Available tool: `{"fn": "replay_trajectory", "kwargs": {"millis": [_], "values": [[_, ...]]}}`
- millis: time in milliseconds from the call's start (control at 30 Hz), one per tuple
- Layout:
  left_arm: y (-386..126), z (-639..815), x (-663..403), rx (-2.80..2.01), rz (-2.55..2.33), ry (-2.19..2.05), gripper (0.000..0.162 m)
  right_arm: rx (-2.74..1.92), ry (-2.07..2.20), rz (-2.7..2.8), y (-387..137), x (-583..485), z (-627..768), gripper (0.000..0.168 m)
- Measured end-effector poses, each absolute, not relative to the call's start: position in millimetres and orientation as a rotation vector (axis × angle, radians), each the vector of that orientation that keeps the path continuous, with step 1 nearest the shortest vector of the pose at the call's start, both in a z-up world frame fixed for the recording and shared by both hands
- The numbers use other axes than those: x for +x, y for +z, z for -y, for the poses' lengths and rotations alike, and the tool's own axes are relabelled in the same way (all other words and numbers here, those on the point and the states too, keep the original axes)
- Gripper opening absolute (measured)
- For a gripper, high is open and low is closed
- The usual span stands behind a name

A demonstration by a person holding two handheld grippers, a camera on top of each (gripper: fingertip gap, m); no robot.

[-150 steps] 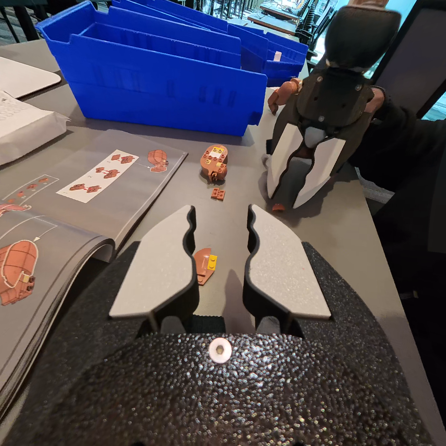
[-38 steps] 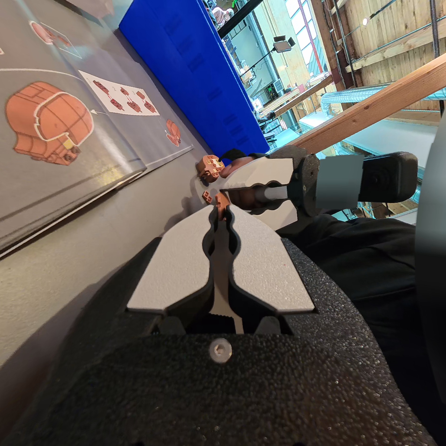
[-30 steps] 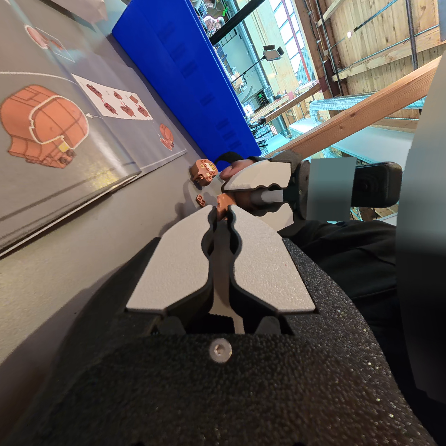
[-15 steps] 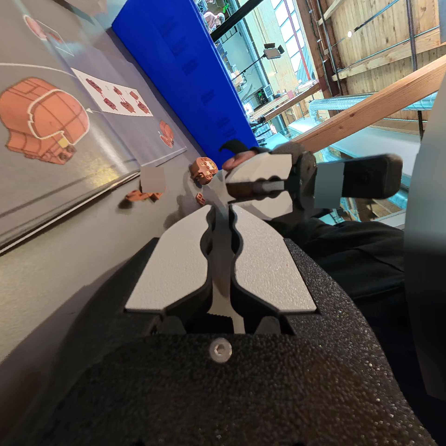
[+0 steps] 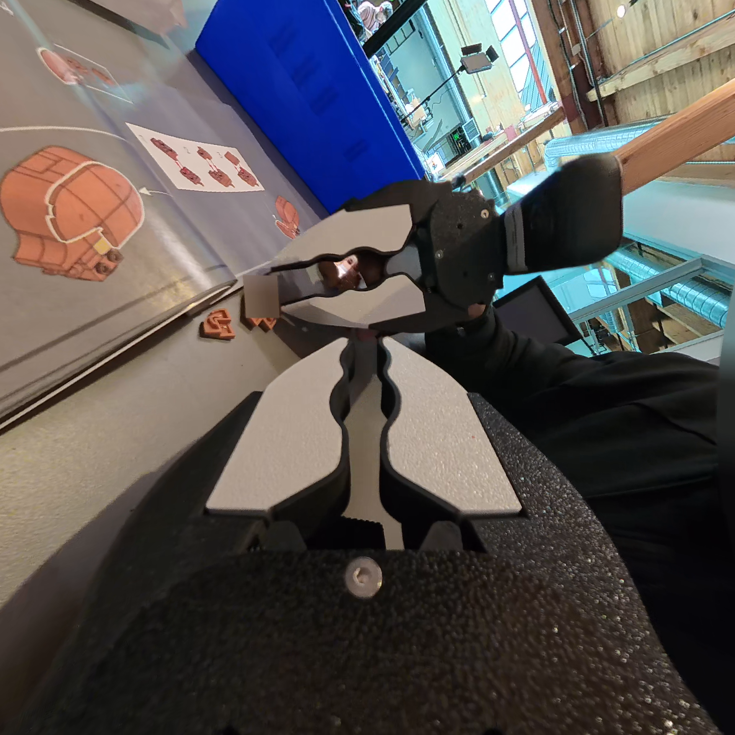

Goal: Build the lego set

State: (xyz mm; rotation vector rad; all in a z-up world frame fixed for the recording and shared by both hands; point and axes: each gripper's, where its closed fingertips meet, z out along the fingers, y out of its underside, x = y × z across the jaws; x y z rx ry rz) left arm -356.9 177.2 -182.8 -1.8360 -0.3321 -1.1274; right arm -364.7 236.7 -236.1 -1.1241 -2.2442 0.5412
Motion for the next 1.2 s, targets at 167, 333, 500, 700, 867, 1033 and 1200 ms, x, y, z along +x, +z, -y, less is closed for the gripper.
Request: {"fn": "replay_trajectory", "kwargs": {"millis": [167,333,500,700,867,1033,1200], "values": [[-181.7,-176.6,-355.7,-1.841,0.319,-1.122,0.01,-1.18,0.608,2.301,-240.7,-368.7,-236.7,0.022],[-185.9,-176.6,-355.4,-1.865,0.316,-1.111,0.01,-1.16,0.599,2.344,-244.4,-368.5,-231.2,0.022],[-190.0,-177.1,-357.5,-1.893,0.313,-1.075,0.01,-1.052,0.579,2.358,-245.0,-364.6,-222.8,0.007],[-191.2,-177.7,-358.8,-1.894,0.329,-1.071,0.01,-0.709,0.577,2.157,-217.9,-361.0,-210.5,0.006],[-182.1,-178.6,-353.5,-1.797,0.381,-1.214,0.012,-0.428,0.455,1.945,-189.1,-362.6,-202.6,0.007],[-174.8,-179.4,-354.1,-1.702,0.441,-1.32,0.019,-0.257,0.353,1.816,-176.1,-361.4,-195.7,0.007],[-169.0,-179.6,-346.2,-1.633,0.451,-1.431,0.018,-0.12,0.27,1.73,-170.1,-359.4,-184.5,0.006]]}}
